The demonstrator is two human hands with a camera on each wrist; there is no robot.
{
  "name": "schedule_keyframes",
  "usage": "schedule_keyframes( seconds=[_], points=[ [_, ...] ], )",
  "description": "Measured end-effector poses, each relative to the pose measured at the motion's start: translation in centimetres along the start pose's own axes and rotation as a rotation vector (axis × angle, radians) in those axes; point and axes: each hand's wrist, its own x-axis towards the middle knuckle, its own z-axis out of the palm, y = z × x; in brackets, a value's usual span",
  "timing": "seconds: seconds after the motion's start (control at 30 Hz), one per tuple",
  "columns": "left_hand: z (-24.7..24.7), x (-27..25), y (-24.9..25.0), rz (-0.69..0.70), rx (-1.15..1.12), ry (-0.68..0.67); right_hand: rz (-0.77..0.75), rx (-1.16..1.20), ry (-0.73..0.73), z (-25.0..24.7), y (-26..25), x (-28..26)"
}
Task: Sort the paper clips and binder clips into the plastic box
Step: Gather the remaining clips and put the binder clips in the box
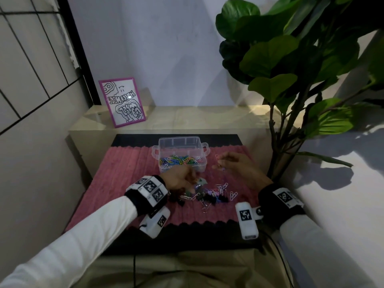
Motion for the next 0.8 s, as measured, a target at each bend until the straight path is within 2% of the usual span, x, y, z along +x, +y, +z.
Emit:
schedule_keyframes(
  seconds=[0.1,0.27,0.53,0.67,0.8],
  points=[
    [-1.1,-0.5,-0.4,0.006,-0.229,-0.03,-0.027,0.01,0.003,0.2,0.3,-0.1],
    [-2.3,-0.5,-0.3,0.037,-0.294,-0.03,-0.096,-0.074,-0.023,0.8,0.0,-0.4],
    [-2.6,-0.2,-0.9,0.008,-0.281,0.001,-0.181,-0.028,0.053,0.7,-0.2,-0.3],
    [-2.9,-0.5,-0.3,0.005,-0.272,-0.072,-0.108,0.101,0.058,0.8,0.1,-0.4],
    [-3.1,-0.5,0.3,-0.027,-0.244,-0.078,-0.025,0.061,0.058,0.8,0.7,-0.3]
  ],
)
